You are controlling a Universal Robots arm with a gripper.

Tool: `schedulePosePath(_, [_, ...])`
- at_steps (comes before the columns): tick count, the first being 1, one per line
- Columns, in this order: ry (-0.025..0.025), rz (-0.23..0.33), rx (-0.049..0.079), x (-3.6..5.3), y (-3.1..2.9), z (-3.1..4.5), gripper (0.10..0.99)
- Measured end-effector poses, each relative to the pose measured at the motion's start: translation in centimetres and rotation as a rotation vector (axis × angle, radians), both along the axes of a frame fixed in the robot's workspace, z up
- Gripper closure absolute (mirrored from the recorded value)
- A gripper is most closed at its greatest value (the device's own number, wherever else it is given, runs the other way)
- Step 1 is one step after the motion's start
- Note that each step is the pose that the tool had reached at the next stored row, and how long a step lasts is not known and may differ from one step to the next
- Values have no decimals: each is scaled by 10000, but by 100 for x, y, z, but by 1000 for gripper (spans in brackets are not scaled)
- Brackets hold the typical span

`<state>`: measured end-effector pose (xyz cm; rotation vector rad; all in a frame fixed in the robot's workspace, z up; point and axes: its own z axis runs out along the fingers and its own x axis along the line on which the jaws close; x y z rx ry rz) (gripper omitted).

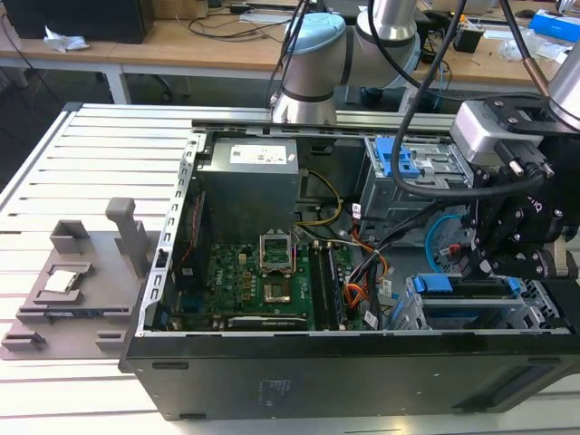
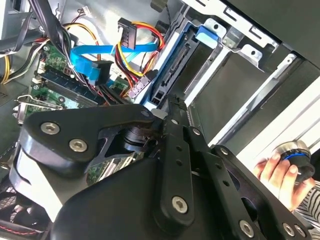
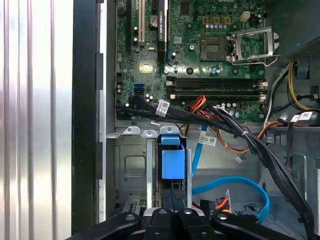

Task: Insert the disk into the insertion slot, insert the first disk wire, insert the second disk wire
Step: 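Insert the disk into the insertion slot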

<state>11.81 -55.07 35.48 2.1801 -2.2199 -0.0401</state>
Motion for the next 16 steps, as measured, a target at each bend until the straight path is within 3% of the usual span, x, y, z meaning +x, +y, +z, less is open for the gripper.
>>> schedulePosePath(5, [0, 2, -1, 12, 0, -78, 980])
schedulePosePath(9, [0, 0, 0, 56, 8, -86, 980])
schedulePosePath(16, [0, 0, -1, 57, 8, -86, 980])
